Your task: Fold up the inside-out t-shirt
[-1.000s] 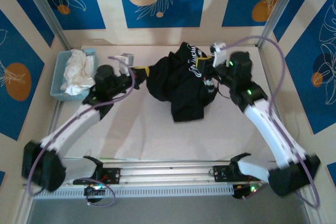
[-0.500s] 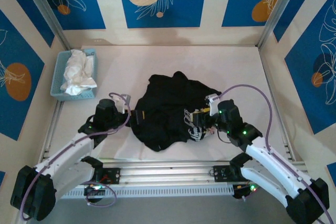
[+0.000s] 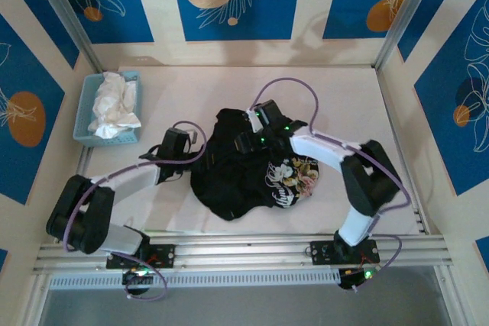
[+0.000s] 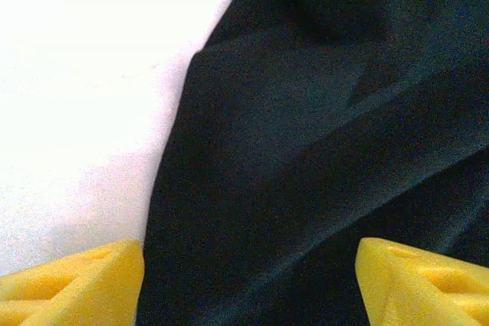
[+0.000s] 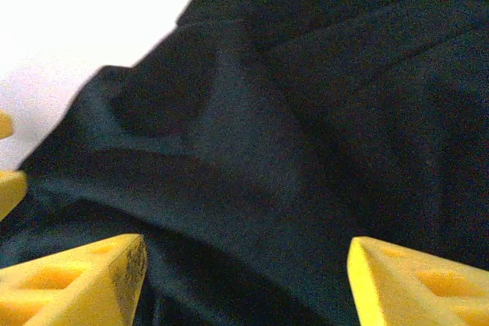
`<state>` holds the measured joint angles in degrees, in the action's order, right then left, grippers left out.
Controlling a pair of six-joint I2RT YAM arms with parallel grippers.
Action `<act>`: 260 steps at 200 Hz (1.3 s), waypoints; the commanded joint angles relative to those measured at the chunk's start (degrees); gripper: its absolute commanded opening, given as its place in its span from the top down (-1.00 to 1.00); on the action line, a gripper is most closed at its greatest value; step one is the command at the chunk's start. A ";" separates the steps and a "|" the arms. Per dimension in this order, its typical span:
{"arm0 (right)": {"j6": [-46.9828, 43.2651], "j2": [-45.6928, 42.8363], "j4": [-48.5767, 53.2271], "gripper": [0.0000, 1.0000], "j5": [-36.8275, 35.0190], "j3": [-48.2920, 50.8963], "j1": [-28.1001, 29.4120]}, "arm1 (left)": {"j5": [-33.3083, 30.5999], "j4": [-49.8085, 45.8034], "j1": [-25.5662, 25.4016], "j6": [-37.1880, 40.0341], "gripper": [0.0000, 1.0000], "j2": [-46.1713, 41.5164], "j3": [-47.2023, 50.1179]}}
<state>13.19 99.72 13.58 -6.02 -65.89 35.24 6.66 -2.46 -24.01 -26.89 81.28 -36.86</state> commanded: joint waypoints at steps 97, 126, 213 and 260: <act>-7.11 -10.92 0.37 1.00 6.13 -5.02 -4.39 | 4.93 10.61 0.89 2.20 1.00 -4.19 -0.23; -6.01 -21.71 -3.30 1.00 11.27 -1.77 -7.05 | 4.89 12.36 0.89 1.34 1.00 -15.60 -1.29; -10.74 -32.49 1.16 1.00 13.48 -13.19 -9.49 | 3.84 6.15 0.87 6.18 1.00 -26.14 -23.73; -10.48 -31.96 6.49 1.00 14.20 -19.54 -9.76 | 6.85 -2.51 0.81 8.73 1.00 -22.95 -34.04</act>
<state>3.14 68.77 17.30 7.22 -83.79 26.11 11.90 0.43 -23.75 -20.49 58.17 -68.18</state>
